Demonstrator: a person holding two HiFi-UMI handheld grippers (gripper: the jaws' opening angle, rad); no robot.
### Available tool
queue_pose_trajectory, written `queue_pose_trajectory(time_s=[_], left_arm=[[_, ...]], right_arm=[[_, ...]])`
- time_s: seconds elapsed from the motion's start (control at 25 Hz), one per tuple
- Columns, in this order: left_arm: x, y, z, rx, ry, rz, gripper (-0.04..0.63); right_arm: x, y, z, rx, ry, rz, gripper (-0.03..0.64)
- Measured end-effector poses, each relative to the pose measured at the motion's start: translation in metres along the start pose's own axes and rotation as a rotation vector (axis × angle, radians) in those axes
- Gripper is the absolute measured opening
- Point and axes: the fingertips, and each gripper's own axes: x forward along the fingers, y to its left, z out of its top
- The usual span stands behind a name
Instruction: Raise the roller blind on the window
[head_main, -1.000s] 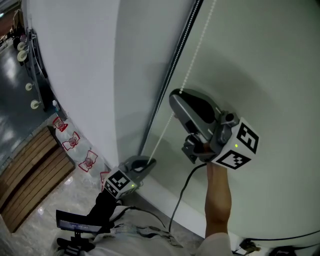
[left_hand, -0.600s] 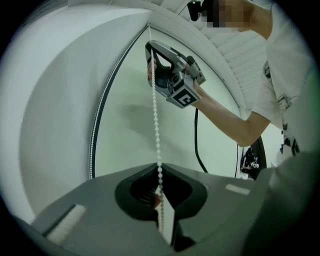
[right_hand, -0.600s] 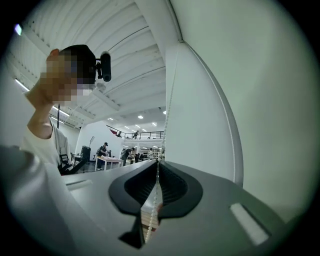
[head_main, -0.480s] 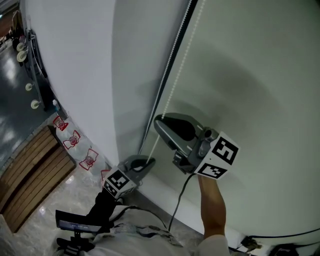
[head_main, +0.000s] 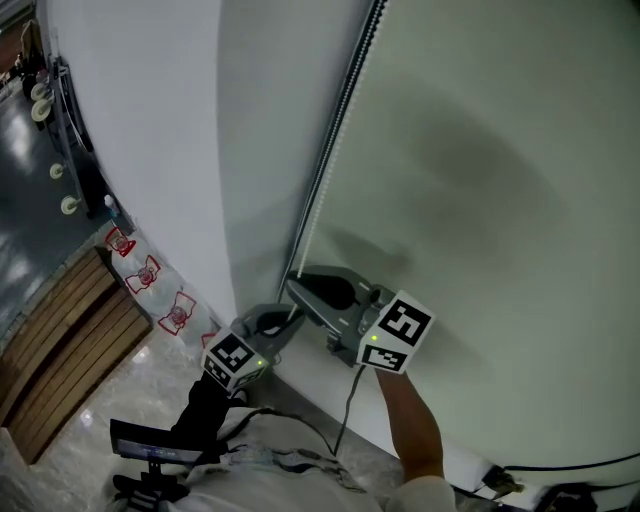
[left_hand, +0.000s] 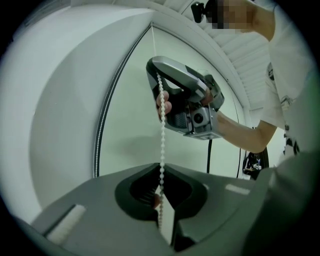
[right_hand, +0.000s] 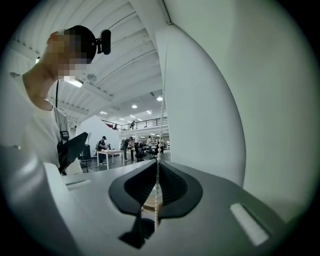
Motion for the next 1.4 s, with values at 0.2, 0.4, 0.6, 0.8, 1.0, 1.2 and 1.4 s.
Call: queue_pose_trajectory(time_s=[0.2, 0.4, 0.6, 0.8, 1.0, 1.2, 1.4], left_arm=[[0.0, 0.004, -0.003, -0.008, 0.001, 0.008, -0.002], [0.001, 0.004, 0.0, -0.004, -0.008, 0.005, -0.002], [0.001, 0.006, 0.01, 0.015, -0.042, 0.007, -0.002], [0.004, 0.002, 0.017, 0.025, -0.051, -0.01, -0.002], [0.007, 0.0, 0.015, 0.031, -0.042, -0.021, -0.002], [0.007, 0.0, 0.015, 0.033, -0.044, -0.022, -0.002], [0.009, -0.001, 0.016, 0.04, -0.043, -0.028, -0.002]], right_arm=[[-0.001, -0.005, -0.029, 0.037, 0.033, -0.025, 0.014], [0.003, 0.001, -0.05, 0.069, 0.062, -0.018, 0.014], [-0.002, 0.001, -0.045, 0.049, 0.033, -0.032, 0.017], [-0.001, 0.003, -0.027, -0.043, 0.0, -0.028, 0.069], [-0.004, -0.008, 0.012, -0.037, -0.072, -0.038, 0.145], [0.003, -0.019, 0.043, -0.124, -0.058, -0.06, 0.147], [0.006, -0.025, 0.093, -0.158, -0.127, -0.057, 0.144]])
